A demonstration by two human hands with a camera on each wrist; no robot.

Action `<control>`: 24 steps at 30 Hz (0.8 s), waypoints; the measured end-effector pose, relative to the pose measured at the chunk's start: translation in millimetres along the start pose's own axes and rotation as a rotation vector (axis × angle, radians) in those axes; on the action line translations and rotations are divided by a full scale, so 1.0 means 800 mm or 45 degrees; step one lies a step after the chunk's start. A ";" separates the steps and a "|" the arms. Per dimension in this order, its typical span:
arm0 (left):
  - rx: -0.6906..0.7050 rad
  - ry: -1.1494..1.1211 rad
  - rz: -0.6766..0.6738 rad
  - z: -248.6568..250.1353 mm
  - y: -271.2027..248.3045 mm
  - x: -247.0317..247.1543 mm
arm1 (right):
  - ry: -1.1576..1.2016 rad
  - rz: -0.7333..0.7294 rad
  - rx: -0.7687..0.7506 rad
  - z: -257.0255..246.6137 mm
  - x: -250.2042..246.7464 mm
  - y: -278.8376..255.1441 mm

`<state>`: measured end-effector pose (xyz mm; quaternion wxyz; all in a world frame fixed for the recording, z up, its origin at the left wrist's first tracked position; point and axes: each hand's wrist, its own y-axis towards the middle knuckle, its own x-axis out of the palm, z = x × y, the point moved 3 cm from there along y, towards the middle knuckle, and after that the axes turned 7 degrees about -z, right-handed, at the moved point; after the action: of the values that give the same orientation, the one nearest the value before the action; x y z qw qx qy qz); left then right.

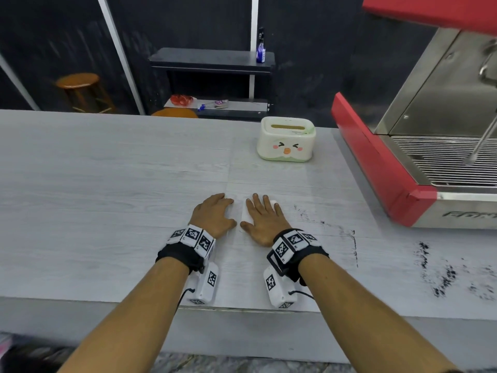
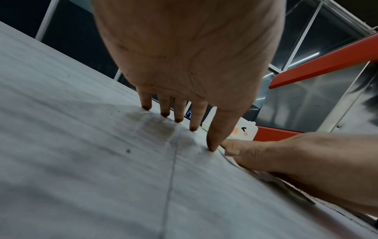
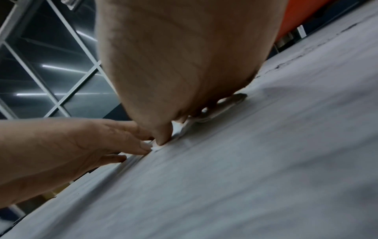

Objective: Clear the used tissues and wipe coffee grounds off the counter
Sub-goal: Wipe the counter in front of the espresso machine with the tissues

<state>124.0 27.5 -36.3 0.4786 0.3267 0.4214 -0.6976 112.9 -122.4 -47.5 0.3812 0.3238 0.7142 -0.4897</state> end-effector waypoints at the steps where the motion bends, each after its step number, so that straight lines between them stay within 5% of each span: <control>1: 0.001 0.001 -0.002 -0.001 0.000 0.001 | 0.010 0.005 0.007 0.002 0.000 0.000; 19: -0.001 0.023 -0.050 0.002 -0.002 0.004 | 0.131 0.059 0.282 0.097 0.006 -0.060; 24: -0.004 0.024 -0.067 0.004 -0.004 0.001 | 0.172 0.025 0.495 0.128 0.001 -0.085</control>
<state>120.5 24.7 -34.4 0.4566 0.3214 0.4353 -0.7062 79.0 -240.2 -41.4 0.2676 0.4302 0.6269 -0.5918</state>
